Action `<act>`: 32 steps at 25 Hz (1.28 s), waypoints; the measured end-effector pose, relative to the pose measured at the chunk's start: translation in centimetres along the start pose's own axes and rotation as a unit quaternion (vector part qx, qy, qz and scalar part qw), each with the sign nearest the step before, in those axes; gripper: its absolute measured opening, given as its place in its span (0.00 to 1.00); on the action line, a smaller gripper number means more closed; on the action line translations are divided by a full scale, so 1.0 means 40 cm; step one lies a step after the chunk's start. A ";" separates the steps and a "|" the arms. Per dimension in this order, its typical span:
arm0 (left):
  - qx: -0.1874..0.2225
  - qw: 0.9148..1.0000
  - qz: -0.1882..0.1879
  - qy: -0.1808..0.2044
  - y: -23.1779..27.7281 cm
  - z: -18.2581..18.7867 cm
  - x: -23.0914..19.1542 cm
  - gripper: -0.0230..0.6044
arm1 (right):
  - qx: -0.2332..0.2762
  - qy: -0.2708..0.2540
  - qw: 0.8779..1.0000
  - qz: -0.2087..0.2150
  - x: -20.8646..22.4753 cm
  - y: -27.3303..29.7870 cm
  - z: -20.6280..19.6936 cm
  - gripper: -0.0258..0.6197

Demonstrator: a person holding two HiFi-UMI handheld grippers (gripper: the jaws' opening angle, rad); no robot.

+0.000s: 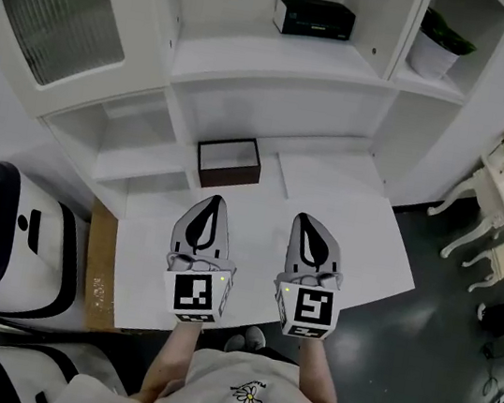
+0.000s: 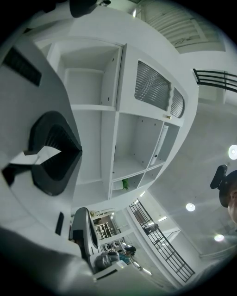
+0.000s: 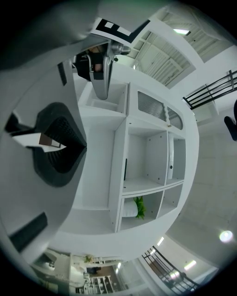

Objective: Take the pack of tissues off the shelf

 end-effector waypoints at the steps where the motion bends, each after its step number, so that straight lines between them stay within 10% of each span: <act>1: 0.000 1.000 0.001 0.000 0.001 0.001 0.003 0.03 | -0.001 0.000 1.000 0.002 0.001 -0.002 -0.002 0.04; 32: 0.007 1.000 0.002 -0.005 -0.003 0.011 0.035 0.03 | 0.046 -0.023 0.998 0.028 0.031 -0.049 0.061 0.05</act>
Point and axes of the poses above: the fingertips, and each gripper's own axes: y forward along the fingers, x to its right, z out of its top, the point moved 7 cm from there along -y, backward along the fingers, and after that the axes turned 15 degrees about z, right-handed, at the moved point
